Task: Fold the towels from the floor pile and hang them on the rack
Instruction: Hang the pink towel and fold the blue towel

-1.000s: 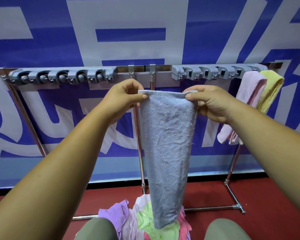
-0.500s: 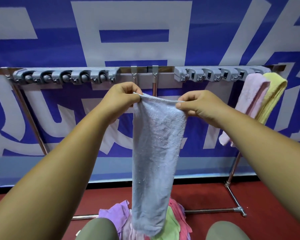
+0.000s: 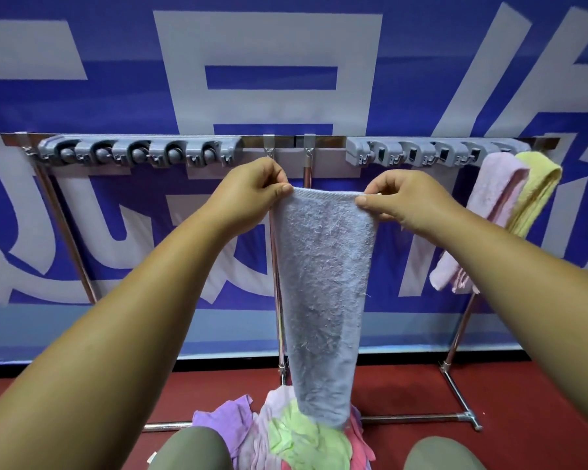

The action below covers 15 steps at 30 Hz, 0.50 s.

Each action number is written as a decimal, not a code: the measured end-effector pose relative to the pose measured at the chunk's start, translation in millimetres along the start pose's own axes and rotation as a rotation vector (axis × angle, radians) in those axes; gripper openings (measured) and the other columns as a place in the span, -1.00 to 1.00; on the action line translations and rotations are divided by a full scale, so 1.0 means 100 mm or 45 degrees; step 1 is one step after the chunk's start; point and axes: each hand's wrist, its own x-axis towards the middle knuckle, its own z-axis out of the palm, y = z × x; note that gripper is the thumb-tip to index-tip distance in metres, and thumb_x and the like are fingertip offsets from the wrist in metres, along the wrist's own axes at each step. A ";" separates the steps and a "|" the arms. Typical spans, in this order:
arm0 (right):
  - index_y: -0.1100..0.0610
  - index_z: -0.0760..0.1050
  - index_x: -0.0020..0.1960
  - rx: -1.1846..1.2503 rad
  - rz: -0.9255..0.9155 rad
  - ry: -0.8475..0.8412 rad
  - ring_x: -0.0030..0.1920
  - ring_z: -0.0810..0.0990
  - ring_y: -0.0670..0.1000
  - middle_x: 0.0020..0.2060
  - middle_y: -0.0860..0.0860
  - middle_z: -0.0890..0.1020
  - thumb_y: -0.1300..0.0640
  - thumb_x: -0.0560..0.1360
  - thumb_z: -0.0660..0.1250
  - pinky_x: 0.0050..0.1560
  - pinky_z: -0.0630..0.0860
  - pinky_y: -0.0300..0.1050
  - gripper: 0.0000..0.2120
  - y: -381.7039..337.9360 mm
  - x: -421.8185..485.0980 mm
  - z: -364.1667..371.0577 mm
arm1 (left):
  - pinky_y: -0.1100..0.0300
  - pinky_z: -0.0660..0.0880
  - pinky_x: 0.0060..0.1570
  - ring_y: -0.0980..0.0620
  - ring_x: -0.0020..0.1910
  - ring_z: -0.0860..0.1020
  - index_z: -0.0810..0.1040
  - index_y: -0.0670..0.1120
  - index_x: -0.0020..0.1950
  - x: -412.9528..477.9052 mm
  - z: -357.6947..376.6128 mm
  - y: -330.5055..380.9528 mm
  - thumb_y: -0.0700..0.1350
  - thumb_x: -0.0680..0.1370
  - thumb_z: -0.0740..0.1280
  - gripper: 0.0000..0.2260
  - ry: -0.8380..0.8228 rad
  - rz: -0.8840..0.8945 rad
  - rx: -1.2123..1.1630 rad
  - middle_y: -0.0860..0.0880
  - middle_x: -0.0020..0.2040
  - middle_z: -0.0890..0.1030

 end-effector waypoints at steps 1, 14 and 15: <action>0.25 0.63 0.00 -0.042 -0.017 -0.010 -0.38 0.62 -0.25 -0.23 0.06 0.68 0.17 0.54 0.55 -0.42 0.50 -0.42 -0.83 -0.03 -0.01 -0.03 | 0.17 0.50 -0.16 0.12 -0.16 0.57 0.58 0.05 -0.07 0.01 0.00 0.03 -0.03 0.65 0.44 -0.88 0.006 0.019 0.035 0.10 -0.14 0.65; 0.13 0.60 -0.06 -0.546 -0.174 -0.194 -0.23 0.75 -0.07 -0.19 0.02 0.75 0.06 0.62 0.46 -0.20 0.61 -0.30 -0.84 -0.19 -0.03 -0.20 | 0.15 0.57 -0.08 0.16 -0.13 0.60 0.63 0.04 -0.05 0.06 -0.04 0.16 -0.03 0.61 0.50 -0.91 0.039 -0.008 -0.035 0.11 -0.12 0.68; 0.12 0.59 -0.06 -0.550 -0.185 -0.202 -0.24 0.74 -0.10 -0.19 0.00 0.74 0.06 0.62 0.45 -0.25 0.55 -0.38 -0.84 -0.19 -0.03 -0.19 | 0.12 0.59 -0.06 0.15 -0.13 0.61 0.64 0.03 -0.05 0.05 -0.04 0.16 -0.04 0.61 0.50 -0.92 0.038 -0.017 -0.041 0.11 -0.12 0.68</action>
